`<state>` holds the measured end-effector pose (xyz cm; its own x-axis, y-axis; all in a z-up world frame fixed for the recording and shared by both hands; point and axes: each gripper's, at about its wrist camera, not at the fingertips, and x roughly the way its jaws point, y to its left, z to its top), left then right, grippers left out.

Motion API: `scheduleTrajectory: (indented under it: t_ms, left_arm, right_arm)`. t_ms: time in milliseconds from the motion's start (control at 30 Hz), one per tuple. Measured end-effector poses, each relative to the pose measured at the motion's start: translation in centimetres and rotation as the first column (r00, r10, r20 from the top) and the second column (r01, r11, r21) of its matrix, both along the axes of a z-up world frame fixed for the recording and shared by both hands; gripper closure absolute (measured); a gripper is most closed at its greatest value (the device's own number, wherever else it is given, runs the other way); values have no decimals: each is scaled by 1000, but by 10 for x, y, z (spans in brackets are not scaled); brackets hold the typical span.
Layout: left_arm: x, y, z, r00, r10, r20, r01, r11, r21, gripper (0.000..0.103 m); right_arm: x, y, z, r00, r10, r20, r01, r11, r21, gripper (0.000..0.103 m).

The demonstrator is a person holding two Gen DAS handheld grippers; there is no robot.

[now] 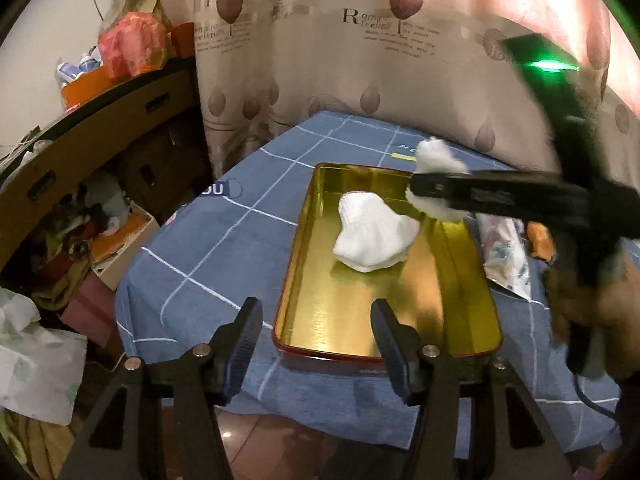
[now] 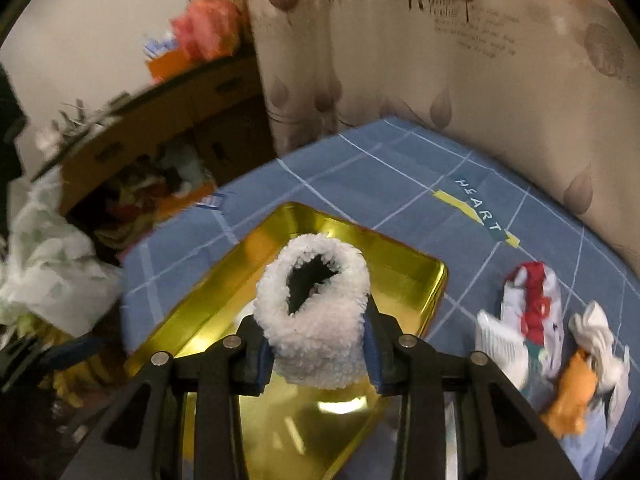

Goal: Organize soft objects
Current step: 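Release the white towel in the tray while the right tool drops the slipper there, then grasp the wet-wipe pack with the left tool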

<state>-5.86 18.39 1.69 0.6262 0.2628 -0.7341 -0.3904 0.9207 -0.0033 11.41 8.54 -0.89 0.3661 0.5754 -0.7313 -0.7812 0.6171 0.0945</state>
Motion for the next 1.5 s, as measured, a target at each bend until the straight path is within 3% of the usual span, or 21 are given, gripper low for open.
scheduleTrajectory:
  t_ms: [133,200,233,267,333,433,533,633,733,800,900,967,1100,1200,1333,1500]
  left_arm:
    - [5,2,-4,1000,-9,-12,9,1000,9,45]
    - [6,2,-6,1000,-13,-20,13,1000,6,45]
    - [7,2,-7,1000,-14,-25,14,1000,-2,45]
    - [7,2,-8,999,-15,-29,15,1000,-9,45]
    - [8,3,-11,999,-15,-38,14,1000,-24,45]
    - [9,1,-12,999,-14,-47,13,1000,-23,45]
    - [7,-8,-11,999,-27,-42,27,1000,4,45]
    - [6,-19,-8,997,-75,-21,76,997,35,45]
    - [6,-40,-6,988,-154,-14,155,985,71,45]
    - [5,-55,-4,973,-230,-9,230,971,62,45]
    - [4,-88,4,938,-346,-6,346,937,55,45]
    - [10,-107,9,918,-395,-17,396,918,23,45]
    - [43,-137,23,885,-465,-27,461,883,-88,45]
    - [80,-159,29,868,-491,-67,485,870,-88,44]
    - [125,-179,24,858,-495,-132,495,868,-41,44]
    - [179,-174,0,848,-488,-209,468,873,-137,44]
  right_arm:
    - [19,20,-14,999,-34,-1,34,998,-47,59]
    - [25,21,-17,998,-47,-34,47,999,-26,46]
    - [25,18,-15,998,-59,-25,59,998,-10,30]
    - [23,12,-12,998,-69,-7,69,998,11,21]
    - [16,-5,-1,996,-82,29,79,993,91,12]
    - [11,-32,11,997,-80,4,78,977,198,11]
    - [-4,-78,28,987,-157,39,141,953,270,11]
    - [-32,-152,34,951,-281,128,234,926,297,8]
    - [-58,-232,23,880,-414,234,364,902,230,4]
    - [-71,-288,4,821,-490,293,472,871,133,4]
    - [-74,-353,-22,758,-564,329,595,804,7,4]
    - [-75,-384,-34,734,-596,325,638,769,-32,4]
    - [-69,-420,-52,716,-644,268,674,738,-26,4]
    - [-65,-423,-53,720,-650,242,669,743,5,4]
    - [-72,-423,-53,736,-630,248,643,765,35,4]
    - [-78,-431,-48,744,-637,201,629,769,110,4]
